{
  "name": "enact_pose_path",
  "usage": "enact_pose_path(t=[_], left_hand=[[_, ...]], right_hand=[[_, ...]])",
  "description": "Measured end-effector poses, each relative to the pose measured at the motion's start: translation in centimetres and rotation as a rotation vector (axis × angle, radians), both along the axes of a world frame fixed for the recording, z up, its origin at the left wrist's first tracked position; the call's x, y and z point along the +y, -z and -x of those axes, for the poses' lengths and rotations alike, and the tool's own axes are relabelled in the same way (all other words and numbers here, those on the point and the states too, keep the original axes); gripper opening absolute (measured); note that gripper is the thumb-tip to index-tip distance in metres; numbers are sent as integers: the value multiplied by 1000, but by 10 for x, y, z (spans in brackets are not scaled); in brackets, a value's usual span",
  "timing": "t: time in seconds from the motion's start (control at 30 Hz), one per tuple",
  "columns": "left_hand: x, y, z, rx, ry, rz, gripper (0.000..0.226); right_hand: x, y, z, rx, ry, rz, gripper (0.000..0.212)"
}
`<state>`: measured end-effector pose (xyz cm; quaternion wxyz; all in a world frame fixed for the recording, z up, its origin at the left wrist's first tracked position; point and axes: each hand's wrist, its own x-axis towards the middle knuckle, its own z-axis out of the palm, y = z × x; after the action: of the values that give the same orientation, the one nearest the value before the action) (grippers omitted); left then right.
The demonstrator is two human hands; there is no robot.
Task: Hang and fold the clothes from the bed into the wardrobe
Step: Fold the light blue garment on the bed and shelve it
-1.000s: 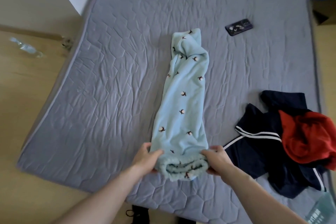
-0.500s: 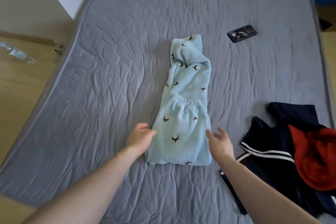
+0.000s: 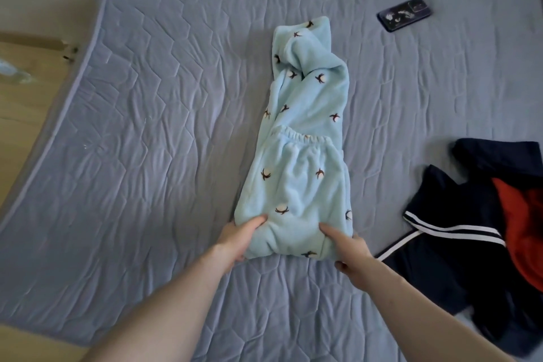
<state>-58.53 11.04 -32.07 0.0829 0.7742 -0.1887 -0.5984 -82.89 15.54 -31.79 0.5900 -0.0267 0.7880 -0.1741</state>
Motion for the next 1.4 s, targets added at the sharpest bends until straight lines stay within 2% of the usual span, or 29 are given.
enact_pose_path(t=[0.07, 0.23, 0.37, 0.47, 0.57, 0.67, 0.8, 0.97, 1.13, 1.27, 1.33, 1.4], left_hand=[[5, -7, -5, -23, 17, -13, 71], [40, -52, -31, -68, 236, -106, 99], [78, -87, -58, -28, 435, -225, 91], [108, -108, -73, 19, 561, -361, 101], [135, -130, -77, 86, 678, -531, 83], [145, -143, -81, 92, 721, -605, 68], [114, -152, -78, 101, 623, -504, 65], [38, -165, -56, 89, 499, -273, 58], [-44, -179, -34, 88, 308, -48, 44], [-100, -178, -18, 154, 77, 134, 44], [-116, -166, -14, 124, 23, 221, 39], [-122, -146, -14, 21, 69, 285, 39]], right_hand=[[8, -6, 3, -10, -2, -24, 59], [50, -52, -5, -24, -203, -160, 55], [91, -92, -18, -89, -320, -252, 48], [119, -113, -24, -168, -445, -356, 53], [141, -132, -29, -293, -617, -475, 52], [147, -143, -32, -310, -690, -531, 50], [121, -148, -23, -232, -625, -457, 54], [40, -158, -8, -49, -560, -288, 53], [-53, -171, 3, 89, -377, -107, 42], [-108, -170, 6, 106, -121, 187, 34], [-120, -161, 5, 117, -100, 279, 43], [-118, -145, 0, 190, -204, 261, 59]])
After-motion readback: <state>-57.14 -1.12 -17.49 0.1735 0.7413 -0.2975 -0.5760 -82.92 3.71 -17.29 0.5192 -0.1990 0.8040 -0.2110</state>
